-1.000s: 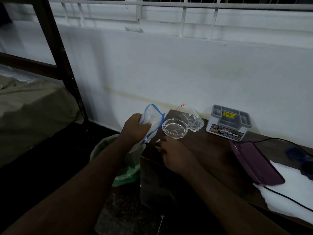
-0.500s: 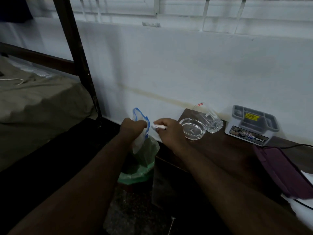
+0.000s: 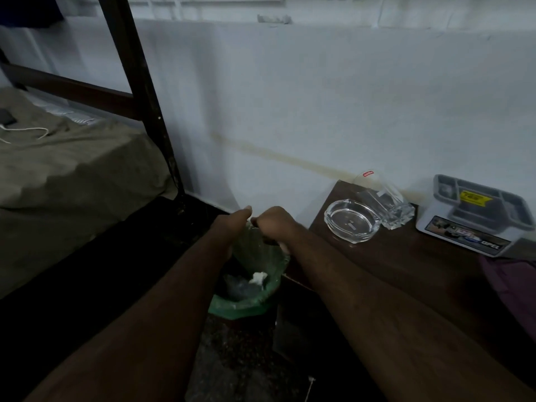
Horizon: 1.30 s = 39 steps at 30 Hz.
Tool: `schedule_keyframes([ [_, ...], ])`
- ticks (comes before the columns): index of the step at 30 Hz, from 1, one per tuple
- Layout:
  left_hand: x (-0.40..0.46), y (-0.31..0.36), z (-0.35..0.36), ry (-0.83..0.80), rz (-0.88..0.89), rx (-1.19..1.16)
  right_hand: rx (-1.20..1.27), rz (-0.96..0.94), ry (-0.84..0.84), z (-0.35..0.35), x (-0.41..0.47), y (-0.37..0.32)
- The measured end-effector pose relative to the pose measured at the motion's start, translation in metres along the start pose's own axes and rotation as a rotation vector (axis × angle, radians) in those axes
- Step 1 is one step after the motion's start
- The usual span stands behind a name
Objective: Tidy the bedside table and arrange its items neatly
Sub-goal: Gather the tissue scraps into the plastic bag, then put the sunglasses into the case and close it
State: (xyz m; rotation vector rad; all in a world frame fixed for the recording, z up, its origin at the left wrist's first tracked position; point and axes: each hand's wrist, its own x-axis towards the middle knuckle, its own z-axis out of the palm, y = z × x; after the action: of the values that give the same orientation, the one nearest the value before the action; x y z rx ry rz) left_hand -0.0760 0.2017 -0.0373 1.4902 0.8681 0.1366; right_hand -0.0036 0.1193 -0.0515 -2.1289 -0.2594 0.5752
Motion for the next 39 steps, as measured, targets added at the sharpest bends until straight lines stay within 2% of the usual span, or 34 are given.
schedule_keyframes([
  [6, -0.011, 0.014, 0.022, 0.006, 0.175, -0.015, 0.017, -0.142, 0.074, -0.038, -0.041, -0.009],
  [10, -0.055, 0.037, 0.056, 0.071, 0.431, 0.207, -0.004, -0.205, 0.179, -0.081, -0.092, 0.0],
  [14, -0.101, 0.044, 0.093, -0.038, 0.671, 0.204, -0.013, -0.21, 0.27, -0.132, -0.152, 0.023],
  [16, -0.121, 0.044, 0.112, -0.077, 0.706, 0.209, -0.056, -0.217, 0.314, -0.156, -0.183, 0.034],
  [20, -0.171, 0.046, 0.151, -0.265, 0.79, 0.265, -0.084, -0.159, 0.445, -0.215, -0.244, 0.075],
  [24, -0.199, 0.036, 0.18, -0.543, 0.729, 0.388, -0.05, -0.066, 0.608, -0.261, -0.285, 0.126],
  [29, -0.222, 0.013, 0.205, -0.724, 0.608, 0.458, -0.106, 0.016, 0.662, -0.29, -0.293, 0.174],
  [33, -0.225, 0.0, 0.229, -0.758, 0.445, 0.405, -0.291, -0.025, 0.646, -0.293, -0.282, 0.194],
  [39, -0.209, -0.01, 0.257, -0.691, 0.386, 0.419, -0.449, -0.056, 0.652, -0.293, -0.268, 0.214],
])
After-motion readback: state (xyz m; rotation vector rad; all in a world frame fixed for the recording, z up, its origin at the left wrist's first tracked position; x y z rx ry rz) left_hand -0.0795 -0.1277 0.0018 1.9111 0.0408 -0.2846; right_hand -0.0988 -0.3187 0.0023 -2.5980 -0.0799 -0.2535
